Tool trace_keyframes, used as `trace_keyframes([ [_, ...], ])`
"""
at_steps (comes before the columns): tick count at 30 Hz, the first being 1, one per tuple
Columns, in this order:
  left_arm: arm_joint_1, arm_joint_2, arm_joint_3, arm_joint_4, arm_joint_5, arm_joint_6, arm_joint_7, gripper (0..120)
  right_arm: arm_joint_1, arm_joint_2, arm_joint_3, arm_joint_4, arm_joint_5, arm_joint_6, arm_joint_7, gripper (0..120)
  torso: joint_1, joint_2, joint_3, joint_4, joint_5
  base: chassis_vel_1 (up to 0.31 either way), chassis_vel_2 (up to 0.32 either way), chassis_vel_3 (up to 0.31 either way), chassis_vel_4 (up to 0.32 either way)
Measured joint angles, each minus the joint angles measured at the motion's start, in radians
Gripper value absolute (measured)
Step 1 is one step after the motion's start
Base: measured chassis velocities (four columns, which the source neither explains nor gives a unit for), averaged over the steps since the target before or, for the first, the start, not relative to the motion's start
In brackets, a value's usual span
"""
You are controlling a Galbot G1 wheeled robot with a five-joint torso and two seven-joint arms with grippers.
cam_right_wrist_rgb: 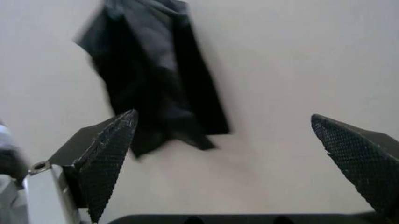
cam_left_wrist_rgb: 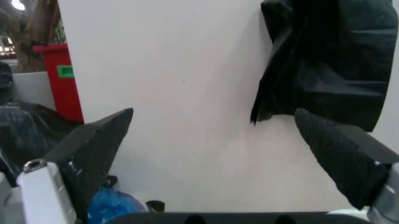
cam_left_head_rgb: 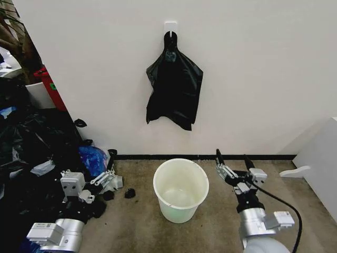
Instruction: Place the garbage bag over the trash bin.
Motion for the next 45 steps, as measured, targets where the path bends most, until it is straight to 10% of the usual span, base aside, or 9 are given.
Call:
trace_keyframes([
  [19, -0.002, 0.006, 0.003, 0.009, 0.034, -0.020, 0.007, 100, 0.433, -0.140, -0.227, 0.016, 0.769, -0.112, 0.360, 100, 0.000, 0.000, 0.000, -0.0002, 0.0000, 0.000, 0.000, 0.000, 0.000],
  [45, 0.027, -0.060, 0.017, 0.000, 0.108, -0.045, 0.014, 100, 1.048, 0.041, -0.290, -0.349, 1.180, 0.027, 0.653, 100, 0.000, 0.000, 0.000, 0.0000, -0.0001, 0.000, 0.000, 0.000, 0.000],
])
